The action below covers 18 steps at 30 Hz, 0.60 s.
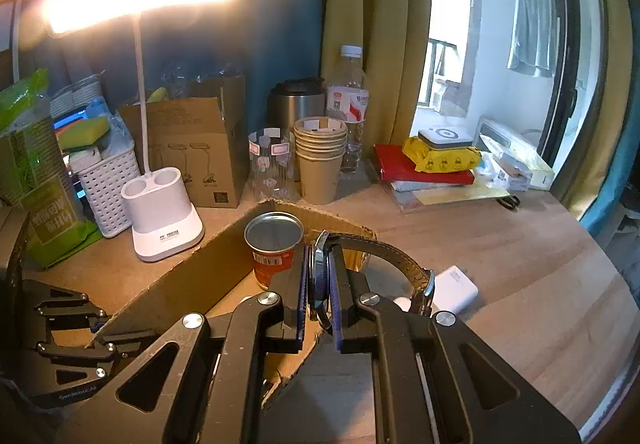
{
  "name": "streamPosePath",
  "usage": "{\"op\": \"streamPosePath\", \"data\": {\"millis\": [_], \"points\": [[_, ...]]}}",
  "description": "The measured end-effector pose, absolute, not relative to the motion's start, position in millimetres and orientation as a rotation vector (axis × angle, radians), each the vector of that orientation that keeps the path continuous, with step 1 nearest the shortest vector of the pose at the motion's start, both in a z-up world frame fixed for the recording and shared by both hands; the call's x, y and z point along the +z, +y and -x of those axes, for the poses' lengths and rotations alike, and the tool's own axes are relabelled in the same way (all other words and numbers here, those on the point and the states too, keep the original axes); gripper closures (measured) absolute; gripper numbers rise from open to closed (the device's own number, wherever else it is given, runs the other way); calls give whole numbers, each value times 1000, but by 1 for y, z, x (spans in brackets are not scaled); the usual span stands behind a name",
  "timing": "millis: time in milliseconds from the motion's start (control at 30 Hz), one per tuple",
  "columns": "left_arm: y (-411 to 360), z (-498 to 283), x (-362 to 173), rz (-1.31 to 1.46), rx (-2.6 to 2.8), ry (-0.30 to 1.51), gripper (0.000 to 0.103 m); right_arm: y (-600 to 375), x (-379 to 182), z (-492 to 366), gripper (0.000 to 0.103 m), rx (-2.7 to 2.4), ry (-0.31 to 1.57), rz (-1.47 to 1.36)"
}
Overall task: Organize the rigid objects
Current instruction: 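Lift the black watch with the right gripper and carry it over the box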
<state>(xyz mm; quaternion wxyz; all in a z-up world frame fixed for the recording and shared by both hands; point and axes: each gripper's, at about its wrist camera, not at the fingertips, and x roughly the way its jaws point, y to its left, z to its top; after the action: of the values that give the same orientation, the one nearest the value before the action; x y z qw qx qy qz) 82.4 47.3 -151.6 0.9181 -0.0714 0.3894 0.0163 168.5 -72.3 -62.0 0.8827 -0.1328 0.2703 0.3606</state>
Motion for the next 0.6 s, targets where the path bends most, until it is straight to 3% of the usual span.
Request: {"op": "streamPosePath", "data": {"millis": [600], "points": [[47,-83,-152,148,33,801,89,-30,-84,-202,92,776,611,390]]}}
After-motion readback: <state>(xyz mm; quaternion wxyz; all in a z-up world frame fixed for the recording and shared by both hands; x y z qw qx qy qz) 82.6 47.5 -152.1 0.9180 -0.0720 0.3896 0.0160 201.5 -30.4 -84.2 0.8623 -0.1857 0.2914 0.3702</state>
